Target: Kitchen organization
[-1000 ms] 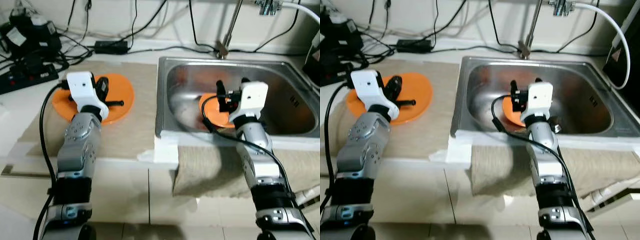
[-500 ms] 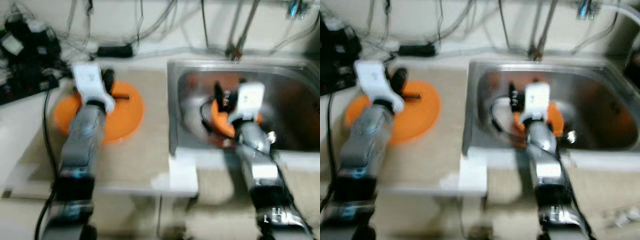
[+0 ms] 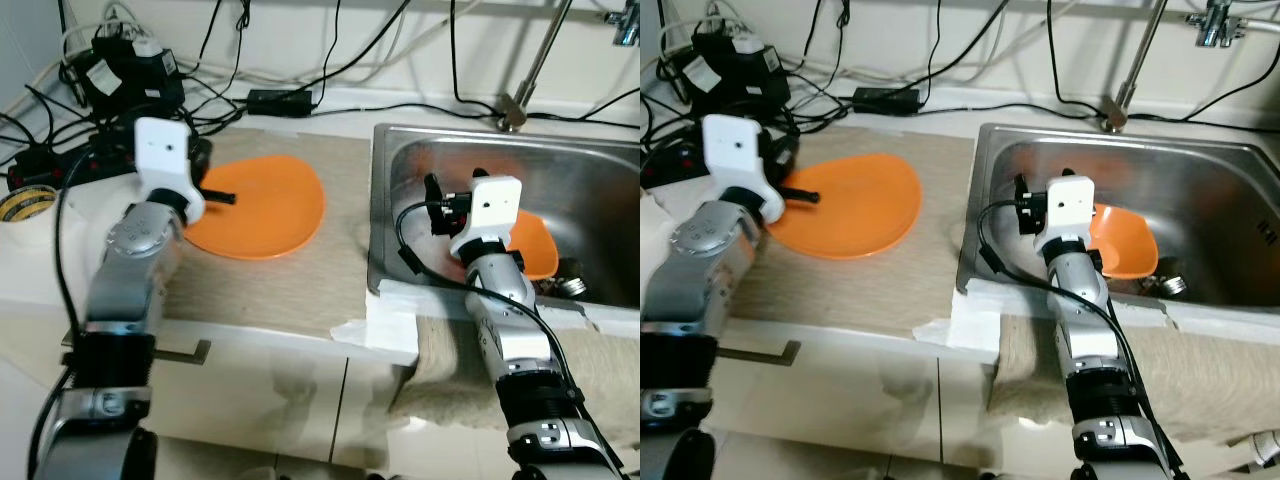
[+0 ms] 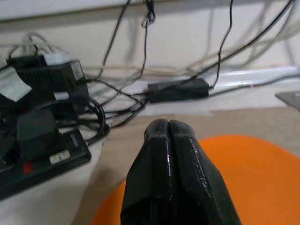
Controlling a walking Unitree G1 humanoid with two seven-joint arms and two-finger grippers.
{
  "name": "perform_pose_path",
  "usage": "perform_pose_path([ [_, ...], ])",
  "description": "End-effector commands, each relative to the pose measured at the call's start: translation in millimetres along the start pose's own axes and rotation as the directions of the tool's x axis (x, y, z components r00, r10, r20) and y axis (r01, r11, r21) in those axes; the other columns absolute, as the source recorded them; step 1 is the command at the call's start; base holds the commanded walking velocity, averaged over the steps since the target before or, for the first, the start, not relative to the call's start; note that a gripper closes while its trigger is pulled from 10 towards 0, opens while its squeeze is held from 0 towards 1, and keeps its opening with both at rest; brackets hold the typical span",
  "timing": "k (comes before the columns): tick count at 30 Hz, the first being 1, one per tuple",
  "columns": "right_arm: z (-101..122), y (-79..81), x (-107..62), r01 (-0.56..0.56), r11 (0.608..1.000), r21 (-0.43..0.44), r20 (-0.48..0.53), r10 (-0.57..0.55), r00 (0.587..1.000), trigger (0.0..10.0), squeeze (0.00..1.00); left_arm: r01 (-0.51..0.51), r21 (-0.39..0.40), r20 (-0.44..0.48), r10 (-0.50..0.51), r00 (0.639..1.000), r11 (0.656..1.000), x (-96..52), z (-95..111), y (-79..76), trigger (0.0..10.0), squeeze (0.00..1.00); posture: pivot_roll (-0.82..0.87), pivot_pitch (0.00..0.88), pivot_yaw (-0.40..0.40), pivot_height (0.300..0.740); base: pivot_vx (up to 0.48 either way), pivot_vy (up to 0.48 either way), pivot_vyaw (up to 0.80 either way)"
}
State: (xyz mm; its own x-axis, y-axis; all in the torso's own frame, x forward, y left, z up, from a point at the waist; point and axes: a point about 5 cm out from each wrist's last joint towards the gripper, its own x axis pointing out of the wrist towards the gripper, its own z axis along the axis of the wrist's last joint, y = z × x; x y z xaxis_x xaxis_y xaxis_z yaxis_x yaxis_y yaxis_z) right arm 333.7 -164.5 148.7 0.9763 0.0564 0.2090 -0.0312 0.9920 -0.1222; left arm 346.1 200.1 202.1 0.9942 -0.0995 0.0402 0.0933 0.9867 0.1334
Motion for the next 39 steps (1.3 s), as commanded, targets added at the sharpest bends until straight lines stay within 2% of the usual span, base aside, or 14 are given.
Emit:
perform_pose_path([
  [1,5,-2.3,1.8,-0.003,1.0,0.0,0.02,0.002,1.0,10.0,0.0,0.032,0.0,-0.054,-0.032,0.998,0.999,1.6,-5,-2.7,10.0,0.0,0.06,0.0,0.017,0.74,0.0,0.0,0.0],
  [4,7,-2.5,3.2,-0.005,1.0,0.0,0.023,0.005,1.0,10.0,0.0,0.042,-0.006,-0.098,-0.042,0.994,0.999,1.0,-10,-2.7,10.0,0.0,0.06,0.0,0.014,0.74,0.0,0.0,0.0],
  [5,9,-2.7,5.5,-0.009,1.0,-0.001,0.028,0.01,1.0,10.0,0.0,0.073,-0.013,-0.154,-0.074,0.985,0.997,0.6,-18,-5.0,10.0,0.0,0.06,0.0,0.01,0.74,0.0,0.0,0.0],
  [13,20,-1.4,14.6,-0.06,0.998,0.023,0.041,0.059,0.997,10.0,0.0,0.1,-0.046,-0.211,-0.108,0.972,0.994,-2.0,-28,-8.8,10.0,0.0,0.07,0.0,0.0,0.74,0.0,0.0,0.0],
  [18,32,-1.0,22.0,-0.11,0.993,0.041,0.062,0.108,0.992,10.0,0.0,0.036,-0.081,-0.265,-0.057,0.963,0.996,-6.1,-38,4.8,10.0,0.0,0.08,0.0,-0.012,0.74,0.0,0.0,0.0],
  [24,32,-3.1,24.8,-0.113,0.993,0.034,0.057,0.111,0.992,10.0,0.0,0.033,-0.075,-0.275,-0.053,0.96,0.997,-8.1,-40,9.1,10.0,0.0,0.09,0.0,-0.018,0.74,0.0,0.0,0.0],
  [28,30,-2.4,25.3,-0.122,0.992,0.033,0.049,0.12,0.992,10.0,0.0,0.121,-0.082,-0.267,-0.139,0.953,0.989,-10.2,-36,-6.4,10.0,0.0,0.09,0.0,-0.022,0.74,0.0,0.0,0.0],
  [29,30,-1.3,25.6,-0.129,0.991,0.032,0.045,0.127,0.991,10.0,0.0,0.182,-0.096,-0.258,-0.201,0.945,0.979,-11.1,-32,-17.4,10.0,0.0,0.1,0.0,-0.023,0.74,0.0,0.0,0.0],
  [32,29,-0.6,26.0,-0.132,0.991,0.033,0.041,0.13,0.991,10.0,0.0,0.234,-0.102,-0.253,-0.252,0.934,0.967,-12.1,-29,-25.9,10.0,0.0,0.1,0.0,-0.023,0.74,0.0,0.0,0.0],
  [35,28,-0.2,26.3,-0.135,0.99,0.032,0.037,0.134,0.99,10.0,0.0,0.327,-0.099,-0.236,-0.341,0.91,0.94,-14.4,-22,-40.1,10.0,0.0,0.1,0.0,-0.022,0.74,0.0,0.0,0.0],
  [36,27,-0.6,26.0,-0.136,0.99,0.031,0.033,0.135,0.99,10.0,0.0,0.399,-0.096,-0.213,-0.41,0.887,0.912,-17.8,-13,-50.7,10.0,0.0,0.1,0.0,-0.023,0.74,0.0,0.0,0.0],
  [37,27,-0.6,26.0,-0.136,0.99,0.031,0.033,0.135,0.99,10.0,0.0,0.399,-0.096,-0.213,-0.41,0.887,0.912,-17.8,-13,-50.7,10.0,0.0,0.1,0.0,-0.023,0.74,0.0,0.0,0.0],
  [39,25,-1.3,26.1,-0.137,0.99,0.028,0.028,0.136,0.99,10.0,0.0,0.459,-0.083,-0.188,-0.466,0.865,0.885,-21.8,-5,-58.4,10.0,0.0,0.1,0.0,-0.022,0.74,0.0,0.0,0.0],
])
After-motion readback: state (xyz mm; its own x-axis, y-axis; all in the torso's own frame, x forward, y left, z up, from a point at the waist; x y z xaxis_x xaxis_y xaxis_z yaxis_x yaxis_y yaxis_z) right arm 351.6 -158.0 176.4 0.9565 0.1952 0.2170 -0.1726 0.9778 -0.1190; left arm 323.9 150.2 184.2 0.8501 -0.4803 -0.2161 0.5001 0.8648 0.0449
